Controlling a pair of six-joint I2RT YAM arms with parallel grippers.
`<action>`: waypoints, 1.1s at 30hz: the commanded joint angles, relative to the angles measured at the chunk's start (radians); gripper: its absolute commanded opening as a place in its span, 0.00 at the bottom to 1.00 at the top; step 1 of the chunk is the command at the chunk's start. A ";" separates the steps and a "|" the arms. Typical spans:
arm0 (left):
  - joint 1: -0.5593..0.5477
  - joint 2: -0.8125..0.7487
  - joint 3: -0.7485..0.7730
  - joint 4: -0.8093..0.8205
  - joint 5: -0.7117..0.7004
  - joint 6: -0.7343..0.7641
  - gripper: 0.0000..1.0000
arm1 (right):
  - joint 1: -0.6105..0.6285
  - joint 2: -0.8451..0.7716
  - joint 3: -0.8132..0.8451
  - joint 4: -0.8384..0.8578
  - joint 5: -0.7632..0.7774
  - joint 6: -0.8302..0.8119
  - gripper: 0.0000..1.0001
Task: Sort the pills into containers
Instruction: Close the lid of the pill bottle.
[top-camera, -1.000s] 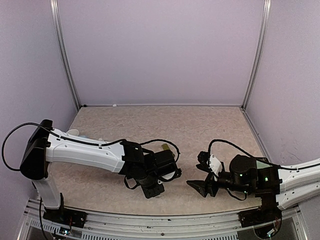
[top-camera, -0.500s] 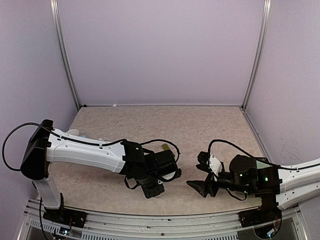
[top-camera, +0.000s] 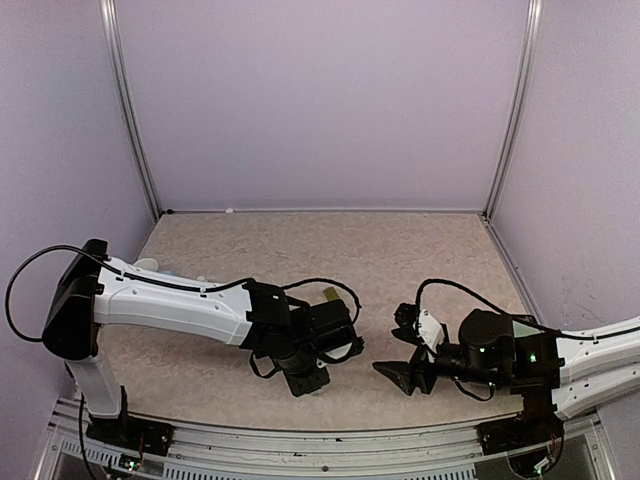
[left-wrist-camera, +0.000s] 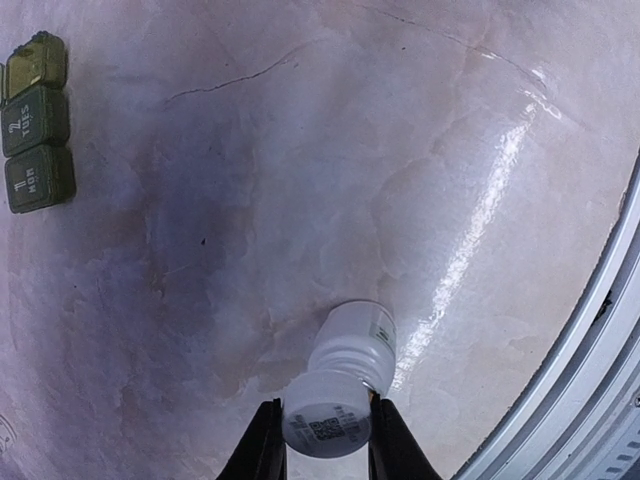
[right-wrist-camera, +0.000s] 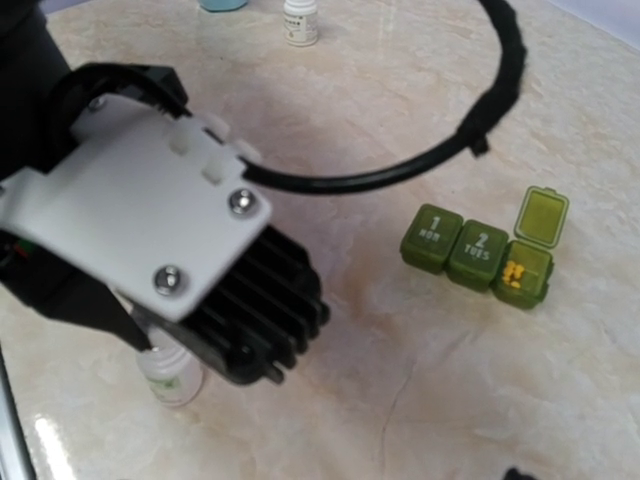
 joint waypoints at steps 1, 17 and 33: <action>-0.006 0.004 0.027 -0.023 -0.010 -0.004 0.23 | -0.007 -0.004 0.032 -0.013 -0.002 -0.008 0.77; -0.017 0.001 0.042 -0.033 -0.008 -0.001 0.23 | -0.007 -0.008 0.027 -0.013 -0.001 -0.008 0.78; -0.017 0.022 0.032 -0.040 -0.005 -0.002 0.23 | -0.007 -0.016 0.022 -0.008 -0.009 -0.004 0.78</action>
